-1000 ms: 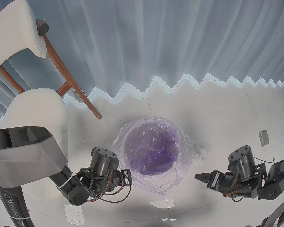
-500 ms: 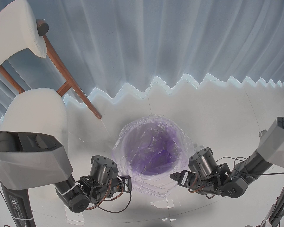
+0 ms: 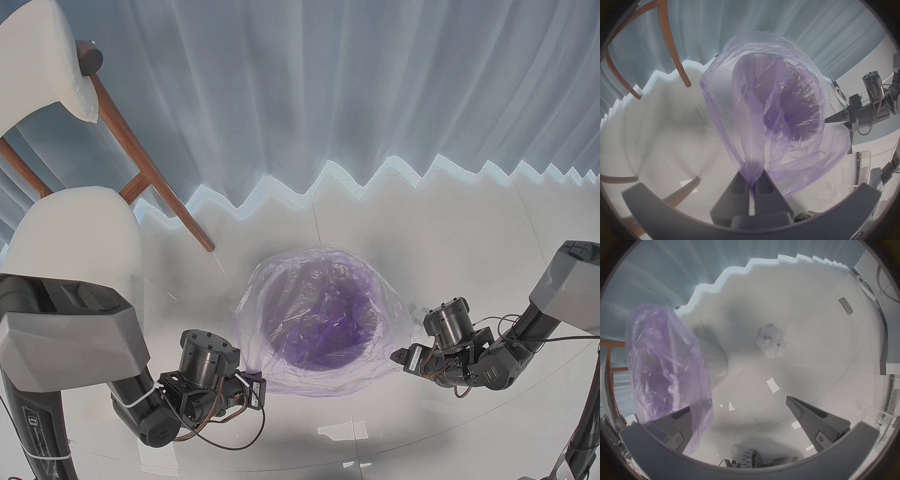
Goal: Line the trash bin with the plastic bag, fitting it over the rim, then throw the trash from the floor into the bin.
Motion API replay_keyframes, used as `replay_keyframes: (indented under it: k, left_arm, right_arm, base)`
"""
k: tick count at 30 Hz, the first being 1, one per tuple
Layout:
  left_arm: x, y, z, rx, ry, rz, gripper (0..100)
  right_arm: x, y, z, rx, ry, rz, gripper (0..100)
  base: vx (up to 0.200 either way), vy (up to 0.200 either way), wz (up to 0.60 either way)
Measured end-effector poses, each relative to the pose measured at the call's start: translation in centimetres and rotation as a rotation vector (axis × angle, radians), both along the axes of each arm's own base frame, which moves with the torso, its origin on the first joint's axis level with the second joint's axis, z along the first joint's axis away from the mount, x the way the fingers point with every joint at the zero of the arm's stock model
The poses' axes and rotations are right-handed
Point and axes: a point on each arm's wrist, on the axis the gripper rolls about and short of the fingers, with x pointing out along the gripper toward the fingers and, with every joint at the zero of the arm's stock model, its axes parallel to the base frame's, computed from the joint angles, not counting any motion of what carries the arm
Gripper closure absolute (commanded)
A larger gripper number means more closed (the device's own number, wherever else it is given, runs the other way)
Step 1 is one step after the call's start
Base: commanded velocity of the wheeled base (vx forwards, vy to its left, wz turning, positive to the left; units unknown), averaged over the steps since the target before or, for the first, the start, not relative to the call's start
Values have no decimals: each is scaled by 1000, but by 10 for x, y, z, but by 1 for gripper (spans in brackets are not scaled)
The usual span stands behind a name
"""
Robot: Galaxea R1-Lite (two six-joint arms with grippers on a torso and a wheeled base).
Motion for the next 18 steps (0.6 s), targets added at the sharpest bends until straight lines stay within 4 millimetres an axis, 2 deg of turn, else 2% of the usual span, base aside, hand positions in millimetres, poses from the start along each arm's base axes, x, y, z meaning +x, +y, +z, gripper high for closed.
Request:
replay_keyframes:
  k: [8,18]
  left_arm:
    - [12,0,-12,20,0,13,100]
    - [33,-1,-24,53,-30,11,100]
  right_arm:
    - [5,-5,-14,-18,16,-4,0]
    - [26,-2,-26,-20,7,-14,0]
  base:
    - [0,0,0]
    - [0,0,0]
